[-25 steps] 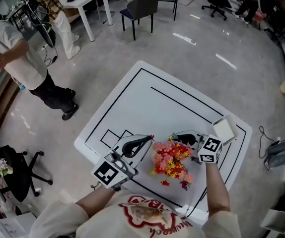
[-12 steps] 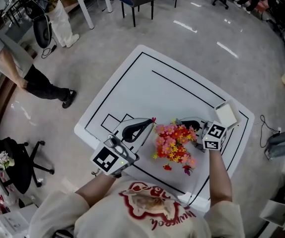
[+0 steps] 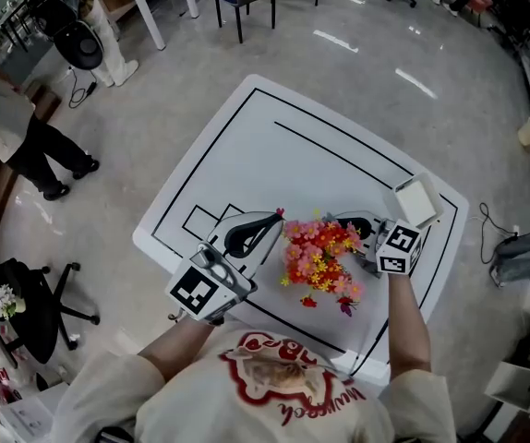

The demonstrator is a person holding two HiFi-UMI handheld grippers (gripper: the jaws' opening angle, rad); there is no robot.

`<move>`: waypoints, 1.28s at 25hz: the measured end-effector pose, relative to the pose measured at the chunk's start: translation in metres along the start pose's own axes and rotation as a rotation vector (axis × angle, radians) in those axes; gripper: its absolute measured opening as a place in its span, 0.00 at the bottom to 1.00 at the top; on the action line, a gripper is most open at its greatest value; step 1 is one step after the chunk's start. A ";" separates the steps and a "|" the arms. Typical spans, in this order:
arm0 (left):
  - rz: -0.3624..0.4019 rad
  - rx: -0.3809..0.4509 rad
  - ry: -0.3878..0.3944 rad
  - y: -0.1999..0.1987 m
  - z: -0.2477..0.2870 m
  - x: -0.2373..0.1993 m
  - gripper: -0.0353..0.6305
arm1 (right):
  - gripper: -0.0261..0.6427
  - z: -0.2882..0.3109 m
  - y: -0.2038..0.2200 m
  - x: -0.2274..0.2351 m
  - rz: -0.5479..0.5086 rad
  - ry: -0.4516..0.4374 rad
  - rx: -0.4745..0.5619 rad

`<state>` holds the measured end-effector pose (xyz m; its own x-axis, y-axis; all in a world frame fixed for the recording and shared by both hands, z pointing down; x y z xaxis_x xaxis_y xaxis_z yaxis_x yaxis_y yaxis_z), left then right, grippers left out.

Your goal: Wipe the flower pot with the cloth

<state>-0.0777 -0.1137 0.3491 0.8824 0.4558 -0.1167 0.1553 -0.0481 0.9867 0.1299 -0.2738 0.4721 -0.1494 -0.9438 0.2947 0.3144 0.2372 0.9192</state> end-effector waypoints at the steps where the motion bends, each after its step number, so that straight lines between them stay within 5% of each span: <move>1: -0.001 0.016 0.010 0.000 0.001 0.001 0.06 | 0.10 -0.001 0.000 -0.001 -0.003 0.003 -0.001; 16: -0.003 0.082 0.080 -0.004 0.012 0.010 0.06 | 0.10 -0.018 0.008 -0.014 0.019 0.067 0.034; 20: -0.005 -0.007 0.054 0.002 0.009 0.010 0.06 | 0.10 -0.023 0.010 -0.018 0.024 0.088 0.040; 32: -0.009 -0.002 0.070 0.001 0.006 0.020 0.06 | 0.10 -0.036 0.018 -0.032 0.041 0.139 0.087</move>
<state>-0.0572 -0.1099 0.3473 0.8475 0.5176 -0.1177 0.1627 -0.0422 0.9858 0.1741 -0.2474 0.4694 -0.0047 -0.9544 0.2986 0.2342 0.2892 0.9282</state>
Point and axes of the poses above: the fingertips, and each gripper's own axes: z forward along the fingers, x to its right, y out of its underside, the point moved 9 cm from there along -z, backward along the fingers, and after that the axes turned 1 degree about -z, right-handed, at the moved point
